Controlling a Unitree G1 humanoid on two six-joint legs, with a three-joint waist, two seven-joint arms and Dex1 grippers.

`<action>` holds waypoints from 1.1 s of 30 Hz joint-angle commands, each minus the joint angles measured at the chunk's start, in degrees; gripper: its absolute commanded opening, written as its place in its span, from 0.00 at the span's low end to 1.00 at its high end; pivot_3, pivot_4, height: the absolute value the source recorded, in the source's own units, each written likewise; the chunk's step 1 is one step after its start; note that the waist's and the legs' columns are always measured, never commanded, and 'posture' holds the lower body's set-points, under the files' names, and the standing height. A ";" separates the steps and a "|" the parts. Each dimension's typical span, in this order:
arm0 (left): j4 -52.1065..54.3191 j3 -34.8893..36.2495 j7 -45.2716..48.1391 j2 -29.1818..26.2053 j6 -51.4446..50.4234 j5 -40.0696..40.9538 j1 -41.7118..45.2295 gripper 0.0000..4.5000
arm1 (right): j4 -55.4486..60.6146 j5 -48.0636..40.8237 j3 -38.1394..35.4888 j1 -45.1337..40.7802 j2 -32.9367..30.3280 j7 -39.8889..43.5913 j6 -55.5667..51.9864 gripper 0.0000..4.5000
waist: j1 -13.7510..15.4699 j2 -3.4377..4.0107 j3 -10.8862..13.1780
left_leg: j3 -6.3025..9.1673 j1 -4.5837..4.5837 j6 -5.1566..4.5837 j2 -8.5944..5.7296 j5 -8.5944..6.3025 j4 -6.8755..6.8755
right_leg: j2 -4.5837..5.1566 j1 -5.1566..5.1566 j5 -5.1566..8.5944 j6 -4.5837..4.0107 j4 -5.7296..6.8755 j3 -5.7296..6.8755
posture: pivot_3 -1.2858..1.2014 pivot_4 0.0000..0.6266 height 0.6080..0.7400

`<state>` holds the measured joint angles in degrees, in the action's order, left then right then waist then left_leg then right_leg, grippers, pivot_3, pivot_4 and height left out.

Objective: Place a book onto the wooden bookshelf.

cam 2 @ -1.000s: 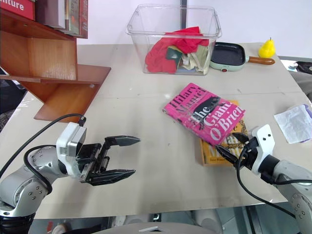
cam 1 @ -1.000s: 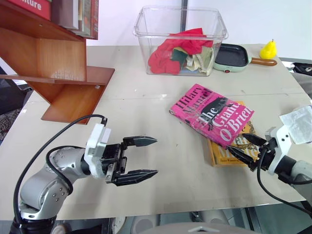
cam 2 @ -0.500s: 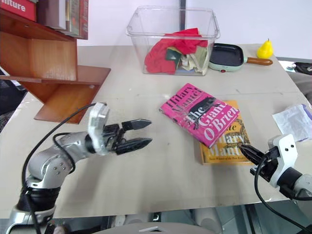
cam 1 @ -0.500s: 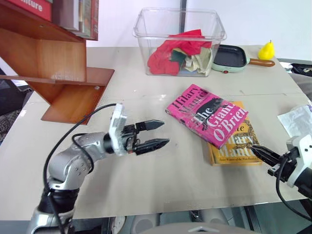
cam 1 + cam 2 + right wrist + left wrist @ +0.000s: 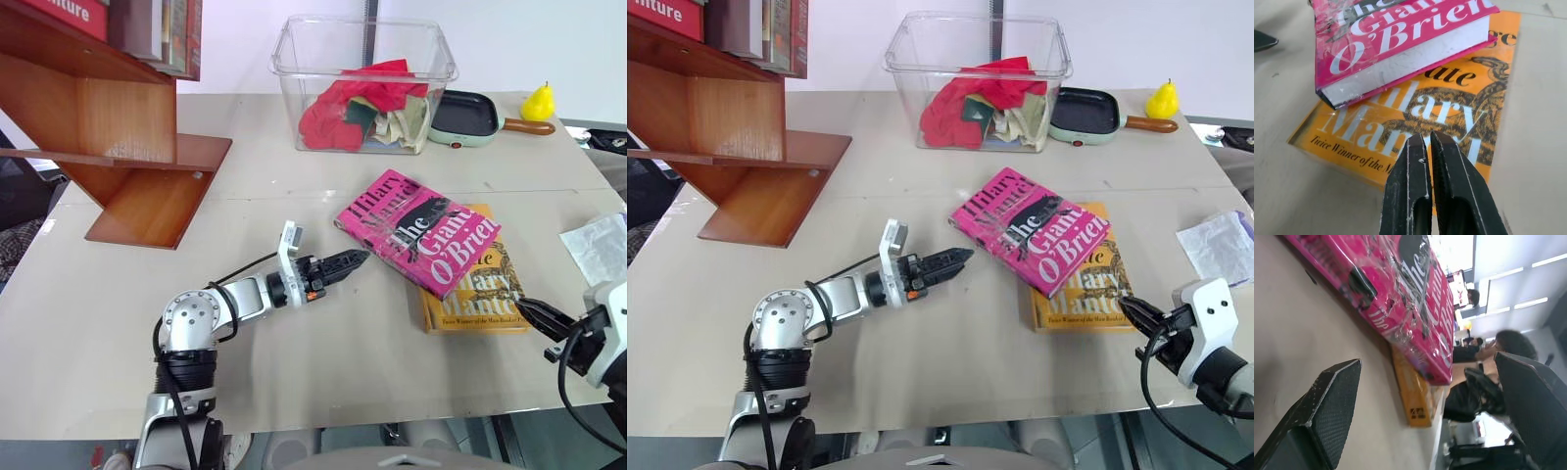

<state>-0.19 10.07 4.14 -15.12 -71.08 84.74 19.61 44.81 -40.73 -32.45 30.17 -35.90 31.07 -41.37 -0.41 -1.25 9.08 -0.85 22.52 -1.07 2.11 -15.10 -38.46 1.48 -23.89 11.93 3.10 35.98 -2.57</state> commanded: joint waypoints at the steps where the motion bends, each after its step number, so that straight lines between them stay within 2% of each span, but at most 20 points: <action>1: -2.37 0.45 -8.68 3.30 0.72 7.35 1.47 1.00 | 2.35 0.18 -1.05 0.86 -0.85 0.08 0.42 0.00 | 0.03 -0.02 -0.01 | 0.00 0.00 0.00 0.00 0.00 0.00 | 0.00 0.00 0.00 -0.01 0.00 0.00 | 0.52 0.24 1.00; 4: -6.13 -0.76 -14.46 8.03 2.08 10.23 3.31 1.00 | 2.04 0.70 -2.11 2.39 -1.14 1.12 1.19 0.00 | 0.34 -0.04 -0.02 | 0.00 0.01 0.00 -0.01 0.00 -0.01 | -0.01 0.00 -0.10 -0.18 0.00 0.00 | 0.52 0.24 1.00; 7: -9.62 -0.56 -18.44 12.06 4.55 9.71 4.58 1.00 | 1.83 0.83 -2.84 3.00 -1.27 1.48 1.64 0.00 | 0.57 -0.05 -0.05 | -0.01 0.04 0.00 -0.05 0.00 -0.02 | 0.00 0.00 -0.12 -0.22 -0.03 -0.02 | 0.52 0.24 1.00; 13: -19.40 0.19 -15.98 17.79 10.11 2.24 8.91 1.00 | 3.50 0.99 -3.04 4.08 -0.57 0.52 1.45 0.00 | 1.31 0.02 -0.20 | -0.01 0.02 0.00 -0.07 0.00 -0.02 | -0.01 0.01 -0.13 -0.24 -0.03 -0.03 | 0.52 0.24 1.00; 16: -22.67 0.89 -13.03 19.81 10.75 -0.13 10.61 0.83 | 4.54 1.50 -3.38 5.73 0.36 0.38 1.85 0.00 | 1.65 0.16 -0.38 | 0.11 0.01 0.00 -0.18 0.00 -0.09 | -0.01 0.12 -0.12 -0.23 -0.04 -0.03 | 0.52 0.24 1.00; 23: -26.80 2.54 -8.60 19.61 10.08 -5.90 12.72 0.17 | 5.36 4.08 -1.66 8.12 1.64 0.19 3.83 0.00 | 1.40 0.32 -0.63 | 0.72 0.05 -0.03 -0.85 0.02 -0.14 | 0.31 0.24 0.02 0.00 -0.08 -0.08 | 0.52 0.24 1.00; 24: -27.26 2.96 -7.65 19.16 10.28 -6.75 12.89 0.12 | 5.17 5.14 -0.67 8.18 1.47 0.26 4.30 0.00 | 1.38 0.32 -0.65 | 0.80 0.05 -0.03 -0.89 0.02 -0.16 | 0.31 0.28 0.02 0.00 -0.09 -0.06 | 0.52 0.24 1.00; 26: -24.08 3.24 -4.36 17.59 9.51 -7.63 12.50 0.12 | 4.88 4.95 0.16 7.09 1.46 0.84 5.10 0.00 | 1.21 0.32 -0.67 | 0.91 0.06 -0.04 -0.91 0.02 -0.18 | 0.31 0.30 0.02 0.01 -0.09 -0.01 | 0.52 0.24 1.00; 31: -7.58 1.10 5.34 10.63 10.86 -12.80 9.67 0.12 | 2.28 3.09 1.16 0.64 0.58 1.09 4.82 0.00 | -0.24 0.24 -0.57 | 1.33 0.04 -0.03 -0.90 0.03 -0.17 | 0.09 0.27 0.00 0.00 -0.06 0.03 | 0.52 0.24 1.00; 33: 0.03 2.73 8.22 8.74 13.19 -12.18 9.23 0.12 | -0.21 3.12 1.75 -2.55 -1.01 2.33 4.88 0.00 | -0.23 0.24 -0.55 | 1.40 0.07 -0.02 -0.85 0.03 -0.11 | 0.02 0.23 -0.12 -0.23 -0.06 0.03 | 0.52 0.24 1.00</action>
<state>-7.57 11.46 8.67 -6.08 -59.88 71.42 27.83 45.07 -37.39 -30.61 28.84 -35.88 32.43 -37.33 -0.64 -1.00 8.53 0.52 22.62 -1.09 1.26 -15.07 -38.54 1.50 -23.71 11.82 2.86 35.92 -2.56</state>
